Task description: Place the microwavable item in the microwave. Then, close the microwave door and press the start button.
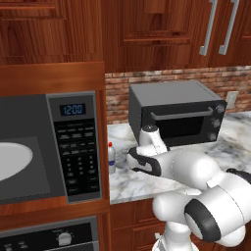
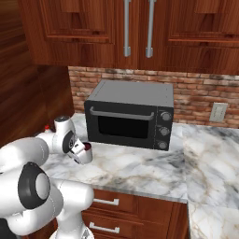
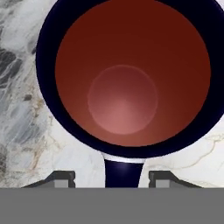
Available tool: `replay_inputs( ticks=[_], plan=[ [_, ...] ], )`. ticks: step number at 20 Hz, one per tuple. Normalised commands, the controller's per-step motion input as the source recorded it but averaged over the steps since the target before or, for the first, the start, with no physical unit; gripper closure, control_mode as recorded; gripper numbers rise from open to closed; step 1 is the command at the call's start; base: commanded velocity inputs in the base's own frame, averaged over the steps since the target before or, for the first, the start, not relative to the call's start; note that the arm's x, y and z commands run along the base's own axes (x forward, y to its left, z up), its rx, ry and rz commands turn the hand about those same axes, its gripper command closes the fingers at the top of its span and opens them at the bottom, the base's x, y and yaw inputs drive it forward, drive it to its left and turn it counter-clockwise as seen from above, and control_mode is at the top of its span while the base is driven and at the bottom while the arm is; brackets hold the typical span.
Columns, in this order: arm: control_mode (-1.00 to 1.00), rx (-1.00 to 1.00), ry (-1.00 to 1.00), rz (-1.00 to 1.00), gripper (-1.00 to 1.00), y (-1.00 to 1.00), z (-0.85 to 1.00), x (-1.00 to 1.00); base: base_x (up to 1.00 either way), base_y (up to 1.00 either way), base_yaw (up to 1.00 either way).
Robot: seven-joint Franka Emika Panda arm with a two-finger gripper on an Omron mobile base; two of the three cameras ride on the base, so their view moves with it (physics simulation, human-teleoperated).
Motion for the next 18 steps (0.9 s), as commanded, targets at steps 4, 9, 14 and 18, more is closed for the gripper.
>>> replay_inputs(
  ticks=[4,9,14,18],
  plan=[
    [-1.0,0.0,0.0,0.0,1.0,-0.11,-0.13,-0.11,0.0,0.0,0.0],
    [-1.0,0.0,-0.01,0.0,1.0,-0.04,-0.05,-0.15,0.0,0.0,0.0],
    [-1.0,0.0,-0.06,0.0,1.0,0.0,0.39,-0.34,0.0,0.0,0.0],
    [-1.0,0.0,-0.04,0.0,1.0,0.0,1.0,-0.64,0.0,0.0,0.0]
  ],
)
